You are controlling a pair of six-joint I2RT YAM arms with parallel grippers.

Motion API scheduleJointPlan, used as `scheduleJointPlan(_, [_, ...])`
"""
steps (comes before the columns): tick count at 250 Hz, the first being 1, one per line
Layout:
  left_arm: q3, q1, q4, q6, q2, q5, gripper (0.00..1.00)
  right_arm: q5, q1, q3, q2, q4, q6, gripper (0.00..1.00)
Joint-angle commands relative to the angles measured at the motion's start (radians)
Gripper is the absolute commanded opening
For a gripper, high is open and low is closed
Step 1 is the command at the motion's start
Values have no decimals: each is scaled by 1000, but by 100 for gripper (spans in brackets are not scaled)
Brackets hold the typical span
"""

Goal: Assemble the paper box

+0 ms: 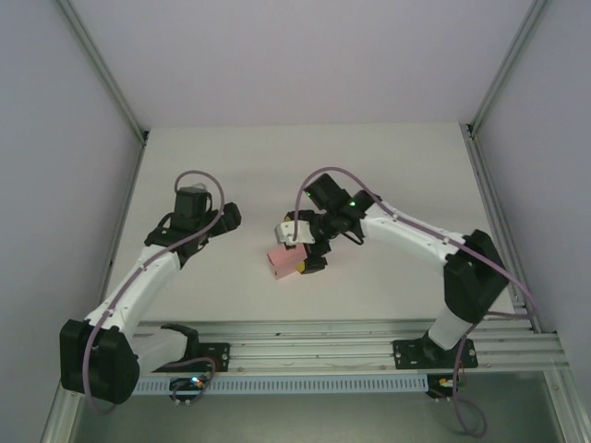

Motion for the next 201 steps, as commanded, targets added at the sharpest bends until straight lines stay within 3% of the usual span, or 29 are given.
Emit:
scheduleJointPlan(1, [-16, 18, -27, -14, -34, 20, 100, 94, 8, 106, 102, -179, -153, 100])
scheduleJointPlan(50, [-22, 38, -44, -14, -54, 11, 100, 271, 47, 191, 225, -164, -157, 97])
scheduleJointPlan(86, [-34, 41, -39, -16, -70, 8, 100, 284, 61, 228, 279, -207, -153, 89])
scheduleJointPlan(102, [-43, 42, -36, -17, -80, 10, 100, 294, 70, 224, 296, -208, -144, 81])
scheduleJointPlan(116, [-55, 45, -28, -21, -83, 21, 100, 320, 79, 213, 305, -197, -135, 64])
scheduleJointPlan(136, [-67, 46, -19, -30, -88, 40, 100, 345, 83, 195, 300, -178, -120, 52])
scheduleJointPlan(201, [-73, 48, -23, -43, -107, 55, 100, 466, 84, 117, 204, -32, -59, 44])
